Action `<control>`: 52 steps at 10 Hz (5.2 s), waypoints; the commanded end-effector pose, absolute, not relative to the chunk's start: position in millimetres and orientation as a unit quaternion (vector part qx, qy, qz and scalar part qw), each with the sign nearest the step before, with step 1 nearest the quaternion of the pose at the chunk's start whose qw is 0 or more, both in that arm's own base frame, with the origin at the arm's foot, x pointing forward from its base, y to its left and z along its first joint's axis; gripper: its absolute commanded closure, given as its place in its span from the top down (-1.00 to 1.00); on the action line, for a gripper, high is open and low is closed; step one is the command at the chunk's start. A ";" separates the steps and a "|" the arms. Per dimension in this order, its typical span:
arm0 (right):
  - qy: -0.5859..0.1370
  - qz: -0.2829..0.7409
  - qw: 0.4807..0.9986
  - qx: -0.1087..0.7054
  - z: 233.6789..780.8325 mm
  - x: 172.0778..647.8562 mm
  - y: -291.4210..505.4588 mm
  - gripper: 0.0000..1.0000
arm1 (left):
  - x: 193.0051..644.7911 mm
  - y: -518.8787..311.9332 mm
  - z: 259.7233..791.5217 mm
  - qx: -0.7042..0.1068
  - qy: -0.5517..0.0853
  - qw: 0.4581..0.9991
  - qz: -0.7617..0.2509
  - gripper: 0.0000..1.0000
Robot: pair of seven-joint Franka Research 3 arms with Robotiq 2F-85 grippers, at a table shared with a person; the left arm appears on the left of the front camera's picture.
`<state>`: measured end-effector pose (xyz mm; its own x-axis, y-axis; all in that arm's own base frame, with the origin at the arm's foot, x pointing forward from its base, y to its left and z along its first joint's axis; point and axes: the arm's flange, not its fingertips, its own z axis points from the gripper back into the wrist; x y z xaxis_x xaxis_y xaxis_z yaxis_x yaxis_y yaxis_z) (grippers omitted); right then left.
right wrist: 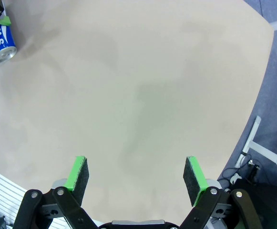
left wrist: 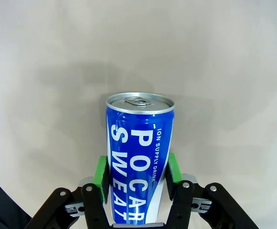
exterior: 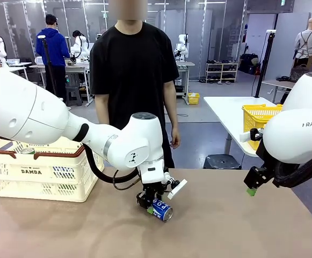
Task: Place the drinks into the Shopping basket.
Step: Pick up one drink and place it into the Shopping basket.
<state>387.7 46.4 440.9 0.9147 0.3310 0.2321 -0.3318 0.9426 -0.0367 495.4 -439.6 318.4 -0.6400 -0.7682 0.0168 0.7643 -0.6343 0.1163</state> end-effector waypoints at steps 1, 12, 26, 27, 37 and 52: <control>-0.118 0.171 0.978 0.001 439.4 386.1 44.6 1.00 | 492.9 -438.7 321.3 0.014 -0.058 0.419 -0.906 -0.81; -0.118 0.171 0.978 0.001 439.4 386.1 44.6 1.00 | 437.5 -463.6 547.3 0.067 -0.052 0.348 -0.934 -1.00; -0.118 0.171 0.978 0.001 439.4 386.1 44.6 1.00 | 441.7 -445.9 566.7 0.070 -0.063 0.372 -0.923 0.13; -0.118 0.171 0.978 0.001 439.4 386.1 44.6 1.00 | 448.3 -427.1 575.4 0.072 -0.077 0.395 -0.913 0.13; -0.118 0.171 0.978 0.001 439.4 386.1 44.6 1.00 | 540.2 -96.3 589.1 0.084 -0.152 0.626 -0.760 0.13; -0.118 0.171 0.978 0.001 439.4 386.1 44.6 1.00 | 616.6 -41.9 545.4 0.050 -0.128 0.659 -0.739 0.13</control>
<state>387.7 46.1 440.8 0.9149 0.3303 0.2320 -0.3312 0.9429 -0.0367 594.9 -48.4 541.2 -0.1220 -0.9910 0.0560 0.9569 -0.1024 0.2718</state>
